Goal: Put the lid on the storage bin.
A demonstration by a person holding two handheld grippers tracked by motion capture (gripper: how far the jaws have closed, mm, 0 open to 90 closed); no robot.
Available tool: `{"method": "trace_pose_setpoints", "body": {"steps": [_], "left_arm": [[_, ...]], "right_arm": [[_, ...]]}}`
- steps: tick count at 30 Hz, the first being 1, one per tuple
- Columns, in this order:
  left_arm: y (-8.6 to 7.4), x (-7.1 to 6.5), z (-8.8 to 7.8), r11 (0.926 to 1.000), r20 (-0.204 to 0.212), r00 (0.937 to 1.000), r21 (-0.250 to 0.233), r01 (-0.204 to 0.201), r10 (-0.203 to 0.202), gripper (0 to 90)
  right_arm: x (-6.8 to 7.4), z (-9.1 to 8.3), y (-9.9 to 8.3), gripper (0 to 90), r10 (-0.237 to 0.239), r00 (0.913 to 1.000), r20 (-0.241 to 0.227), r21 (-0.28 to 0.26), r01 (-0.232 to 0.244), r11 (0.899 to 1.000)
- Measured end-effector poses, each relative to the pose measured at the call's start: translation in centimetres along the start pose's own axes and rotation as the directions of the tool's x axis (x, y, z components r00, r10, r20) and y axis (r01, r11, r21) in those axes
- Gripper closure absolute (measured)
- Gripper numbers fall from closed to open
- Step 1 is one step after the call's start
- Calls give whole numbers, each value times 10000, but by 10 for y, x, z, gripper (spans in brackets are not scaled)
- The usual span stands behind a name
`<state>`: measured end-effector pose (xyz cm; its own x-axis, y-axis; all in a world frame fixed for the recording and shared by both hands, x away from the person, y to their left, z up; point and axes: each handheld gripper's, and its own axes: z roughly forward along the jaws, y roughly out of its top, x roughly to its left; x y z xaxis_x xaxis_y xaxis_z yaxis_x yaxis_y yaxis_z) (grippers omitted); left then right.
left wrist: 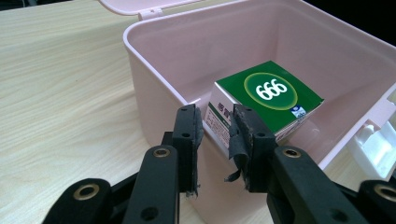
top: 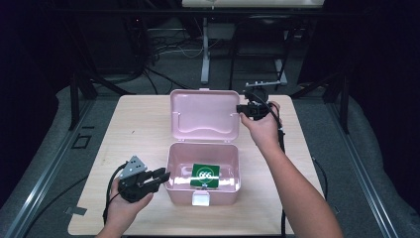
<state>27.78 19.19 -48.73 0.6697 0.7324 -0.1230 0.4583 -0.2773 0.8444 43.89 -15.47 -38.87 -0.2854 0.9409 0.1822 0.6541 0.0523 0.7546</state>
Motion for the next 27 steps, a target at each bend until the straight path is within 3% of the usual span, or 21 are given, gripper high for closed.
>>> {"method": "trace_pose_setpoints", "body": {"steps": [15, 27], "left_arm": [[0, 0, 0, 10000, -18, 10000, -62, 62, -62, 719], [-1, -1, 0, 9999, -52, 9999, -102, 95, -95, 720]], "right_arm": [[7, -21, -13, 868, -549, 9985, -84, -754, 541, 9957], [14, -44, -34, 870, -853, 9961, -214, -1576, 809, 9842]]}}
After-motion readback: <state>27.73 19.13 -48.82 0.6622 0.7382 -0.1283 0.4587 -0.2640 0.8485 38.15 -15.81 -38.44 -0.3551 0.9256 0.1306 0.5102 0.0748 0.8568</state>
